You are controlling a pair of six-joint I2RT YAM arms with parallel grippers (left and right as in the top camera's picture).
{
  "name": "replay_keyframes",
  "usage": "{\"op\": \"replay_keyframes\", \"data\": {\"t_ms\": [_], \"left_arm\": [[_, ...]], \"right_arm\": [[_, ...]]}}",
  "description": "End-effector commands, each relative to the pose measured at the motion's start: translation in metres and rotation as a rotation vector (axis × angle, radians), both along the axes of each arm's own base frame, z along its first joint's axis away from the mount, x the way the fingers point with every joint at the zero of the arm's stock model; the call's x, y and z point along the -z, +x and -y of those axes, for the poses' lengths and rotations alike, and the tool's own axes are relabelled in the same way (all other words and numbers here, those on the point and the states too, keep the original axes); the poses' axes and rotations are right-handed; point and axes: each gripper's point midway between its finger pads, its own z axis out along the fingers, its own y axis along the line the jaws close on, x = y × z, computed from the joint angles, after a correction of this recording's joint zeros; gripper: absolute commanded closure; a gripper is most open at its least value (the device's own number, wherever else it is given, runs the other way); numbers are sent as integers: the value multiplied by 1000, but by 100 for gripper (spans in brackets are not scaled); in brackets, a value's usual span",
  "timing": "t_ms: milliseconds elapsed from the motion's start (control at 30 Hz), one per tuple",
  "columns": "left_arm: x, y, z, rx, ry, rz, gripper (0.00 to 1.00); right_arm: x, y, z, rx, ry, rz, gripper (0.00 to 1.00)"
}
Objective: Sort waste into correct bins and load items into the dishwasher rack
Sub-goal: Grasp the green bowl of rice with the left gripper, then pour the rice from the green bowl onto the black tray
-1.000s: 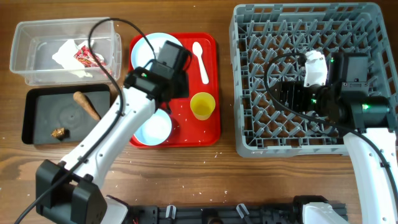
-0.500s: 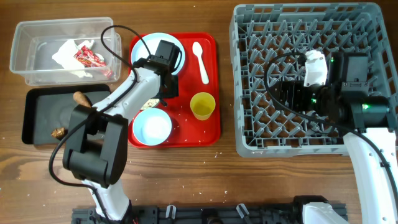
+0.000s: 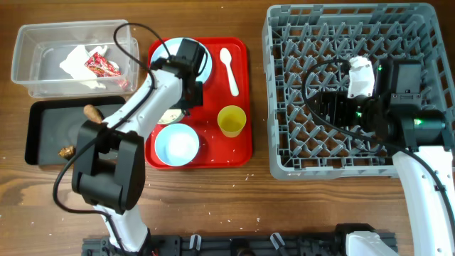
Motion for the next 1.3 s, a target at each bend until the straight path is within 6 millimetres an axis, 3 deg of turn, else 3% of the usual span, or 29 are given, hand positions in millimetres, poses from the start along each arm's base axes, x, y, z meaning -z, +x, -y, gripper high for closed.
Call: {"op": "replay_keyframes", "data": {"t_ms": [0, 133, 233, 300, 500, 733, 1000, 1267], "left_arm": [[-73, 25, 5, -11, -56, 141, 96], [-129, 16, -9, -43, -125, 176, 96], [-145, 3, -32, -102, -208, 155, 96], [-151, -7, -63, -184, -249, 129, 96], [-140, -28, -148, -272, -500, 67, 96], [-124, -45, -211, -336, -905, 236, 96], [-104, -43, -256, -480, -1311, 356, 96], [-130, -45, -293, -606, -1591, 508, 96]], "right_arm": [[1, 1, 1, 6, 3, -2, 3], [-1, 4, 1, 5, 4, 11, 3], [-1, 4, 1, 6, 4, 12, 3], [-1, 4, 1, 6, 3, 12, 3], [-1, 4, 1, 5, 4, 13, 3], [-1, 4, 1, 5, 4, 16, 3], [-1, 3, 1, 7, 5, 9, 3], [0, 3, 1, 7, 5, 8, 3]]}}
